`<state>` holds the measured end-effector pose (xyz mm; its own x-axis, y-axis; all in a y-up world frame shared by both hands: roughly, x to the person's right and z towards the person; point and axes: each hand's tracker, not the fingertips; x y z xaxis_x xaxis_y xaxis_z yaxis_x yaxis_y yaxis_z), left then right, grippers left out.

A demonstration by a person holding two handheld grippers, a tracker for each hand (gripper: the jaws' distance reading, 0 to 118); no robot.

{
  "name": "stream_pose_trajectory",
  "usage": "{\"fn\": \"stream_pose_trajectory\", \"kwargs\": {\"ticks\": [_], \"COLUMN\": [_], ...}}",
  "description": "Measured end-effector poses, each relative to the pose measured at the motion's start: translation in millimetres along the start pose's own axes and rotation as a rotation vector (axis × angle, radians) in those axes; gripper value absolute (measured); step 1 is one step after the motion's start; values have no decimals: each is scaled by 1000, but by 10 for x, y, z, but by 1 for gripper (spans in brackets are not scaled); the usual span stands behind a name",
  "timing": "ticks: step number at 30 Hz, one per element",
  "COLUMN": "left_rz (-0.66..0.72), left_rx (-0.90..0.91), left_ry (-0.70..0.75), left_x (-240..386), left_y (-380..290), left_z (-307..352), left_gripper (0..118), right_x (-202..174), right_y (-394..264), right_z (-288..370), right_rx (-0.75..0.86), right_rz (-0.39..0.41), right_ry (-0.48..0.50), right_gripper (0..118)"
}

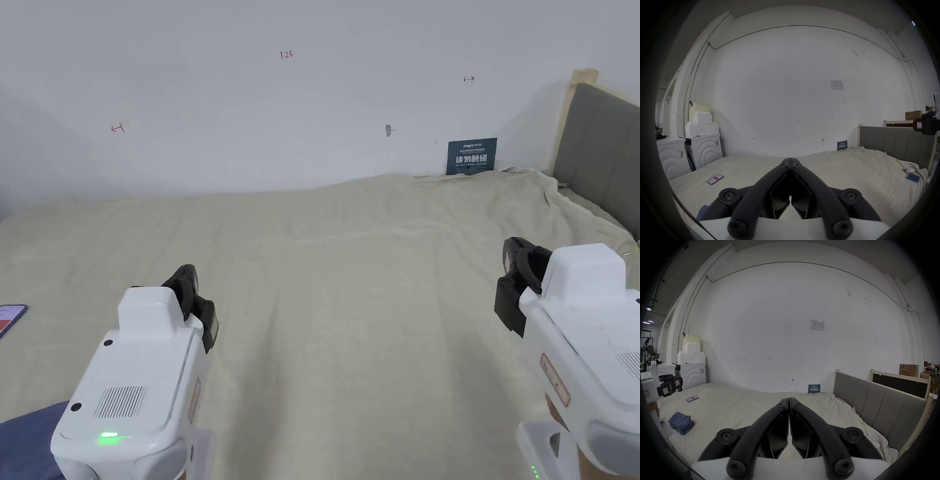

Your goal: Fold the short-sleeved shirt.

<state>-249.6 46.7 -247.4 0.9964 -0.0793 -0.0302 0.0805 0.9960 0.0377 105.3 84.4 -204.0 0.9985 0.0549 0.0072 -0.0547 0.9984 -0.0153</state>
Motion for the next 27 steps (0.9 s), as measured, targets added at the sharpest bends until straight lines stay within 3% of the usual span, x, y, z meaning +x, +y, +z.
{"fn": "stream_pose_trajectory", "kwargs": {"ticks": [27], "left_rz": [-1], "left_rx": [-4], "left_ry": [-15], "left_x": [-30], "left_y": [-48], "left_z": [-10], "left_gripper": [0], "right_x": [-48], "right_y": [33], "right_z": [17], "right_rx": [4], "right_rz": [15], "right_ry": [5], "right_gripper": [0]}}
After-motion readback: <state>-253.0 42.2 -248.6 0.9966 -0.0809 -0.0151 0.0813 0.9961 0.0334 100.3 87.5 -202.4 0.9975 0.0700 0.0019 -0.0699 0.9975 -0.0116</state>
